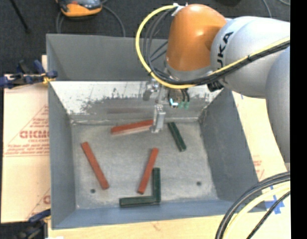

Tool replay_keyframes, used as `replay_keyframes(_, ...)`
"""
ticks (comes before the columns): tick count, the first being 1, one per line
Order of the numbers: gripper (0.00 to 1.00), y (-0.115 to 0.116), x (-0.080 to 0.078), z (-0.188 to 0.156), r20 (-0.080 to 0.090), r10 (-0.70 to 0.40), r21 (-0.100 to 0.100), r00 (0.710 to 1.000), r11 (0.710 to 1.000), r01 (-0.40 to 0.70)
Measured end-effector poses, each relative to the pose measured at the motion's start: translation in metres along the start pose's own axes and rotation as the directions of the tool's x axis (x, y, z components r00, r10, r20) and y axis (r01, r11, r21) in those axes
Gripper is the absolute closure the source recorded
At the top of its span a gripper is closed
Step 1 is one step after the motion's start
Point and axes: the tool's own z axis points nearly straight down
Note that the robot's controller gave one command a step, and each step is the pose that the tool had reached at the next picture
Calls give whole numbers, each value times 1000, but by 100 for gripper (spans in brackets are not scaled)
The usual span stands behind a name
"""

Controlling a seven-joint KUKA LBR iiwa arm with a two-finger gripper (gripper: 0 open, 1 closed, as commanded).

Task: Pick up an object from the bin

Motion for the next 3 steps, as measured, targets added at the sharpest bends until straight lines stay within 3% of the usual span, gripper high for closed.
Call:
replay_keyframes(1,0,0,-1,-6,9,1,-1,1000,1000,-1)
replay_keyframes(2,0,5,-3,73,12,12,-1,1000,1000,-12)
replay_keyframes(3,0,5,2,122,-5,-18,2,1000,1000,18)
